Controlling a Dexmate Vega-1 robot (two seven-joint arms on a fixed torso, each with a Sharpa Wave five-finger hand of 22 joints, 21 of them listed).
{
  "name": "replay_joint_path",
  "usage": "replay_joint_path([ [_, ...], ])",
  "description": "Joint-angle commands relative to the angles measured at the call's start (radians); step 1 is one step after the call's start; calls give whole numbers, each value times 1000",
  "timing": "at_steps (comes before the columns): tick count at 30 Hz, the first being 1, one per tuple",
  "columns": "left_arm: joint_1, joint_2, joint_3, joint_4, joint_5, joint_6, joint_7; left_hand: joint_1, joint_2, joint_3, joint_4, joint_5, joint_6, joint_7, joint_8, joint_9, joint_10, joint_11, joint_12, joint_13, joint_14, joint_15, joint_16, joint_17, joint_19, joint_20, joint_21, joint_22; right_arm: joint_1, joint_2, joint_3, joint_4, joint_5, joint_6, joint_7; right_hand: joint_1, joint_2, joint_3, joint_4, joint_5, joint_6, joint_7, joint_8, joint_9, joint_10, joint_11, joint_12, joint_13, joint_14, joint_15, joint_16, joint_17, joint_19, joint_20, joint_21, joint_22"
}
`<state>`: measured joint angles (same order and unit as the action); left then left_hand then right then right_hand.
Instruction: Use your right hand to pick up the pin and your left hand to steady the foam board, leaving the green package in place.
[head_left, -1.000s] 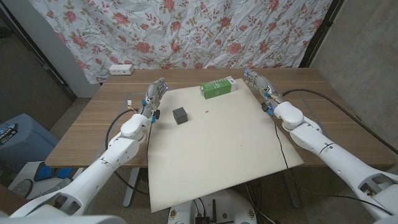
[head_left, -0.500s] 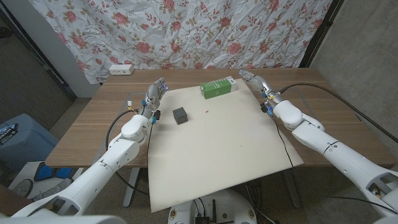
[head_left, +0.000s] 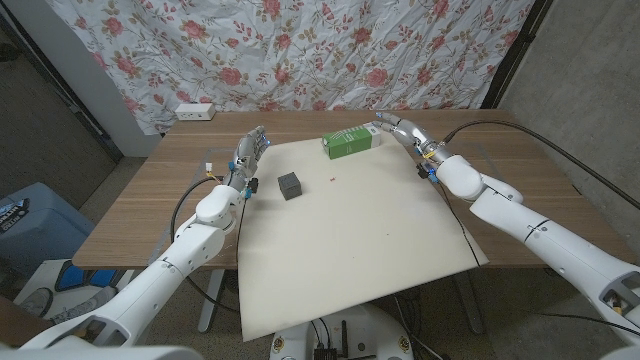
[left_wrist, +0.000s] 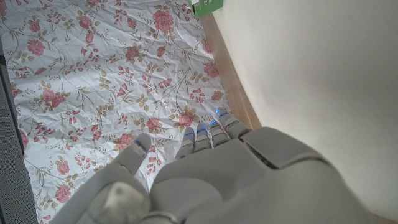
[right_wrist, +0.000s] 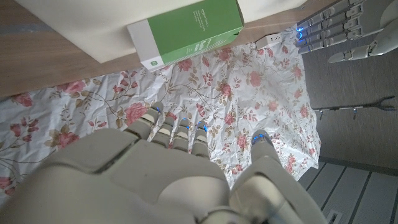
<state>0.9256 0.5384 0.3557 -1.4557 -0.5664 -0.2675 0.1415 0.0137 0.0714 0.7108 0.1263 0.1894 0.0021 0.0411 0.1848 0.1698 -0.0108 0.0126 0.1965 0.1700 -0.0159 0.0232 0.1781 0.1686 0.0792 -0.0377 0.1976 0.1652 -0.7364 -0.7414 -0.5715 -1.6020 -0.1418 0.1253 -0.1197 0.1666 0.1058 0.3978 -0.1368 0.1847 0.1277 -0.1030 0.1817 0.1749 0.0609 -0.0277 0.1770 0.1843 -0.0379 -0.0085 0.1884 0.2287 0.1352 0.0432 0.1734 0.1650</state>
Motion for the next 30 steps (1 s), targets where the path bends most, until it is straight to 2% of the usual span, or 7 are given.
replay_joint_path([
  [1, 10, 2, -11, 1, 4, -12, 13, 12, 82, 2, -6, 3, 9, 0, 6, 5, 9, 5, 4, 4, 8, 2, 7, 3, 12, -3, 2, 5, 31, -28, -38, -81, -128, -103, 44, 40, -5, 14, -25, -3, -7, -16, 4, 6, -33, 5, -3, 2, -29, 10, -2, -4, -19, 4, 4, 5],
  [5, 12, 2, -13, 0, 4, -12, 18, 11, 82, 2, -7, 3, 11, -1, 5, 5, 12, 4, 4, 4, 11, 3, 7, 3, 15, -2, 2, 5, 51, -37, -55, -107, -160, -144, 89, 79, -11, 30, -42, 3, -23, -21, 5, 8, -71, 13, -3, 2, -50, 19, -1, -9, -40, 11, 4, 4],
  [15, 8, -2, -12, 10, 10, -11, 25, 11, 83, 4, -7, 3, 17, -6, 5, 5, 19, 4, 4, 4, 16, 1, 6, 3, 21, -1, 2, 5, 104, -43, -92, -133, -222, -186, 177, 150, -27, 57, -53, 22, -34, -23, 13, 11, -121, 32, -1, 5, -89, 39, -2, -16, -67, 28, 5, 4],
  [19, 4, -2, -11, 13, 11, -8, 24, 11, 83, 4, -7, 3, 19, -6, 5, 5, 19, 5, 4, 4, 17, 0, 6, 3, 22, -2, 2, 5, 116, -44, -103, -149, -252, -210, 199, 169, -33, 64, -55, 28, -38, -24, 15, 13, -116, 33, 6, 5, -91, 51, 0, -18, -70, 35, 7, 4],
  [21, 2, -3, -10, 14, 12, -6, 27, 11, 83, 4, -7, 3, 19, -6, 5, 5, 21, 5, 4, 4, 19, 0, 7, 3, 23, -1, 2, 5, 122, -45, -109, -164, -265, -235, 222, 190, -44, 70, -55, 35, -42, -24, 16, 14, -116, 35, 11, 7, -90, 85, 5, -19, -71, 41, 9, 4],
  [22, 1, -3, -10, 15, 12, -5, 28, 11, 83, 4, -7, 3, 19, -7, 5, 5, 22, 4, 4, 4, 19, -1, 6, 3, 23, -1, 2, 5, 126, -46, -111, -167, -267, -239, 233, 197, -48, 72, -55, 38, -49, -25, 15, 14, -117, 36, 11, 7, -92, 90, 5, -19, -69, 44, 10, 4],
  [30, -3, -7, -8, 19, 15, 1, 37, 11, 82, 5, -7, 2, 22, -6, 4, 5, 28, 9, 4, 5, 23, -1, 6, 3, 27, 2, 2, 5, 149, -47, -129, -199, -301, -281, 293, 240, -67, 84, -55, 52, -70, -33, 14, 16, -88, 48, 26, 12, -75, 97, 18, -18, -54, 44, 16, 3],
])
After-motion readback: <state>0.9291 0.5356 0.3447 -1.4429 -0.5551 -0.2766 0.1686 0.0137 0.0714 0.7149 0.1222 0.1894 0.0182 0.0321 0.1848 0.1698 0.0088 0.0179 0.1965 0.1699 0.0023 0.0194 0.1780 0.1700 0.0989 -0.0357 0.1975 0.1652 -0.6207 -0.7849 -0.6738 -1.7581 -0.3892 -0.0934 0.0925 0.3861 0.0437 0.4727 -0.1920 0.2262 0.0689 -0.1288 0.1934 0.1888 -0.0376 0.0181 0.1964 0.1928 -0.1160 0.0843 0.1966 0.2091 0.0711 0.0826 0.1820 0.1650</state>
